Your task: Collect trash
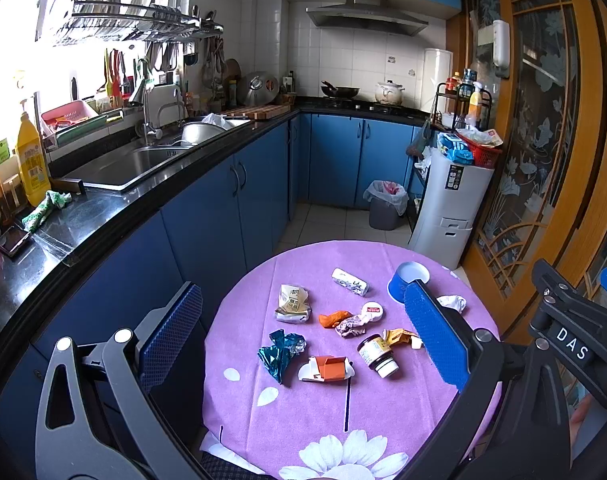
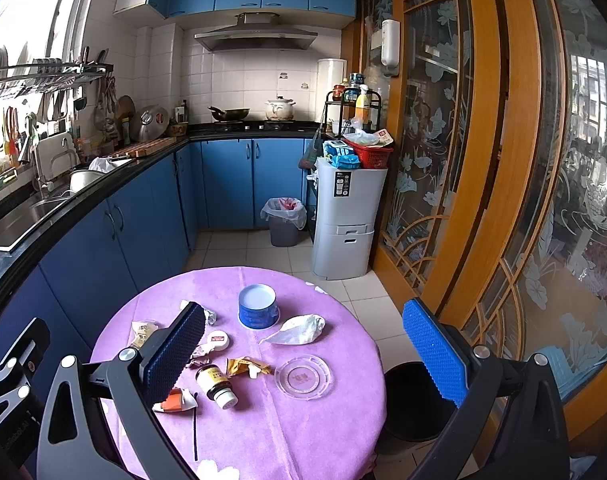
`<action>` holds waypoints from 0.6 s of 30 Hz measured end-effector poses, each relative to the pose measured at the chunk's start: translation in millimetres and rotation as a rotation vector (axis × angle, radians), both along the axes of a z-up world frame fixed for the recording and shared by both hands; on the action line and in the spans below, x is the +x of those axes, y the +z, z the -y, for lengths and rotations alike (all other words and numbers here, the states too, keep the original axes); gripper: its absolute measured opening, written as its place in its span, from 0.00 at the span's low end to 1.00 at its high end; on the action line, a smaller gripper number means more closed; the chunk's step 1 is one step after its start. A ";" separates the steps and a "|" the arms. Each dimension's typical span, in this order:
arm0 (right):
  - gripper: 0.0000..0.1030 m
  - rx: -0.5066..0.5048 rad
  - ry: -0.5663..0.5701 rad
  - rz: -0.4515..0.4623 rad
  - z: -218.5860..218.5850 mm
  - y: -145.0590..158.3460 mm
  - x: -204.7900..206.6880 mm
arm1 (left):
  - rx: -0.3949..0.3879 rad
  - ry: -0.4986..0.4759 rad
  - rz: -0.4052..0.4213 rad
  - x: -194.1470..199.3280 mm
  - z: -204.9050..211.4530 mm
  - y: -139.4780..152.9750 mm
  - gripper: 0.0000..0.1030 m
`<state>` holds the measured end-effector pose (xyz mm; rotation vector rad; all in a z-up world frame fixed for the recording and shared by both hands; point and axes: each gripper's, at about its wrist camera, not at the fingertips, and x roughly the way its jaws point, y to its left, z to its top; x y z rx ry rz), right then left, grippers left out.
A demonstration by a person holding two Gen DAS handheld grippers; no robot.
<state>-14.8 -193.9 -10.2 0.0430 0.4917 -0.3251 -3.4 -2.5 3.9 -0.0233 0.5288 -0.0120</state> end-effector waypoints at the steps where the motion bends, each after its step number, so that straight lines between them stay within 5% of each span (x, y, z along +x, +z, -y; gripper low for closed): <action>1: 0.94 0.000 0.000 0.000 -0.1 -0.1 0.0 | -0.001 0.000 -0.001 0.5 -0.3 0.4 0.97; 18: 0.94 -0.004 -0.001 0.000 -1.3 -0.3 0.3 | -0.004 -0.003 -0.010 2.8 -5.2 -7.6 0.97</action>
